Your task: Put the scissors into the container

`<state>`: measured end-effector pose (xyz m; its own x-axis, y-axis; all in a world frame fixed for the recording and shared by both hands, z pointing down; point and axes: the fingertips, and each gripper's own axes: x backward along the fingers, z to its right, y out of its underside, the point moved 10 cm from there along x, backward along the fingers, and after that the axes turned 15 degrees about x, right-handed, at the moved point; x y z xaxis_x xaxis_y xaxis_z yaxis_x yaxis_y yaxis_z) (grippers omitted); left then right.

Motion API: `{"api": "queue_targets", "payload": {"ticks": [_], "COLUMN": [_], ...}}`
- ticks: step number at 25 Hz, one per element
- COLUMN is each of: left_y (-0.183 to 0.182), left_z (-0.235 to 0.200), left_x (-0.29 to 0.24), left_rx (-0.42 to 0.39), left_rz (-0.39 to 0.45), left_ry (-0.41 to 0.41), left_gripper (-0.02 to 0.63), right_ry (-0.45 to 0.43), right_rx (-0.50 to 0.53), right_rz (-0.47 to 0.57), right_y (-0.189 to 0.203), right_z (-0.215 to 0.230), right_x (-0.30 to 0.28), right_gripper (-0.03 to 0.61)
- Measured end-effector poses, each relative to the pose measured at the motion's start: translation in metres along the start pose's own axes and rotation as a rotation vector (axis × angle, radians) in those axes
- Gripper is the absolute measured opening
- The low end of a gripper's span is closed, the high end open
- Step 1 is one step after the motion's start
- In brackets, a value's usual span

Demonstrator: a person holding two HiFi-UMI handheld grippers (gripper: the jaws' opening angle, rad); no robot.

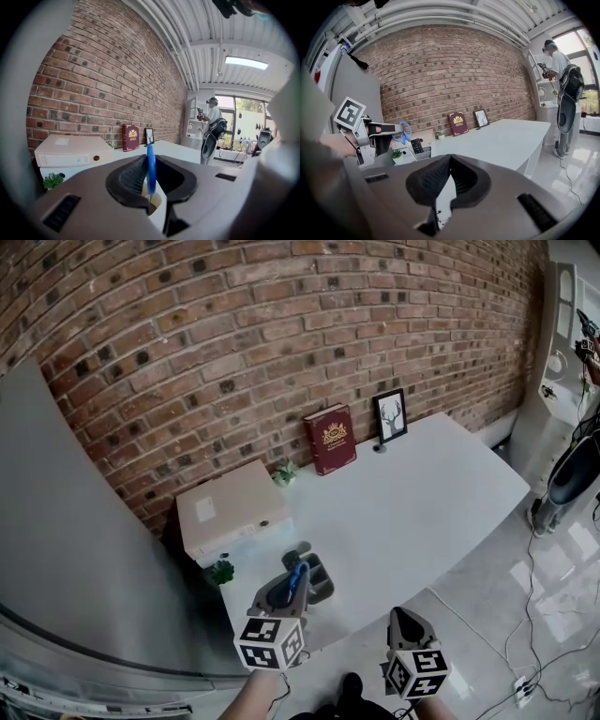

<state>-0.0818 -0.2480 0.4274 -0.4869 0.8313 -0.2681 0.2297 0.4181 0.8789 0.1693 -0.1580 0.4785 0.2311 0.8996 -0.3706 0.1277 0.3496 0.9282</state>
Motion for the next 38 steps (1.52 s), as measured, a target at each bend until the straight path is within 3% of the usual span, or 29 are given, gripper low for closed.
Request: {"api": "queue_targets", "payload": {"ticks": [14, 38], "left_y": [0.039, 0.057], "left_z": [-0.023, -0.045], "left_x": [-0.022, -0.027], "left_rx": [0.057, 0.128], "left_rz": [-0.089, -0.155], "left_ry": [-0.060, -0.070], "left_gripper": [0.043, 0.044], "right_ry": [0.000, -0.013], "right_rx": [0.000, 0.009], "right_rz": [-0.024, -0.040], "right_y": [0.005, 0.005], "right_z": [-0.001, -0.013], "right_x": [-0.006, -0.007], "right_gripper": [0.000, 0.000]}}
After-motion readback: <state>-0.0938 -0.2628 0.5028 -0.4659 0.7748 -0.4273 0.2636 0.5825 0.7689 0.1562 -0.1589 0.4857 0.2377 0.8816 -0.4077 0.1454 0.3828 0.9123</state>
